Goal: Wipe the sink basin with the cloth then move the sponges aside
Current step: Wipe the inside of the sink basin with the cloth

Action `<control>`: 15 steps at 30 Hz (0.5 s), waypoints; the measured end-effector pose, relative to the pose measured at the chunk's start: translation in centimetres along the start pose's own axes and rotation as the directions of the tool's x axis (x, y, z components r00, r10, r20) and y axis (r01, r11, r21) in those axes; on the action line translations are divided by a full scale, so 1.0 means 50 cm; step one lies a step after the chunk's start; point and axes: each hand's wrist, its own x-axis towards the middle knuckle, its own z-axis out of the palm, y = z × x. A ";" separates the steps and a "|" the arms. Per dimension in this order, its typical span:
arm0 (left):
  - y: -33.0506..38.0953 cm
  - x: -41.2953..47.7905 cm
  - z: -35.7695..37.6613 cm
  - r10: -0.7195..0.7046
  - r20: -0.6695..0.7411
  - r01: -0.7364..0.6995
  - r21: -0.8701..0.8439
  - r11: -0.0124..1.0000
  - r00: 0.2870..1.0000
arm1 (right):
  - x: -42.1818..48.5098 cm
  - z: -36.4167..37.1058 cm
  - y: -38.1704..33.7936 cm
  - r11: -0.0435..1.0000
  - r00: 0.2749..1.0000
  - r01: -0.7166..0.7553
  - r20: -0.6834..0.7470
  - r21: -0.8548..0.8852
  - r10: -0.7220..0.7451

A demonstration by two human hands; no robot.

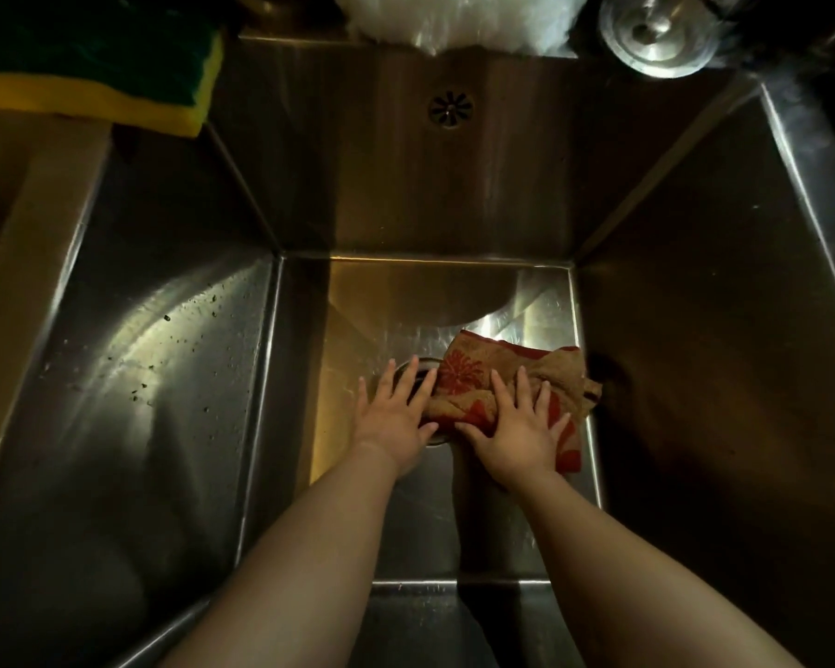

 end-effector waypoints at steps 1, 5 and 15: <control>-0.008 0.003 0.000 -0.023 0.000 0.023 -0.003 1.000 1.000 | 0.004 0.005 -0.006 1.000 1.000 -0.009 -0.027 0.022 0.010; -0.036 0.025 -0.007 -0.101 0.023 0.100 0.026 0.995 0.995 | 0.020 0.017 -0.017 0.996 0.995 -0.026 -0.090 0.091 0.034; -0.090 0.056 0.005 -0.048 -0.006 0.048 0.013 0.999 0.999 | 0.079 0.013 -0.039 0.990 0.985 0.063 -0.169 0.128 -0.041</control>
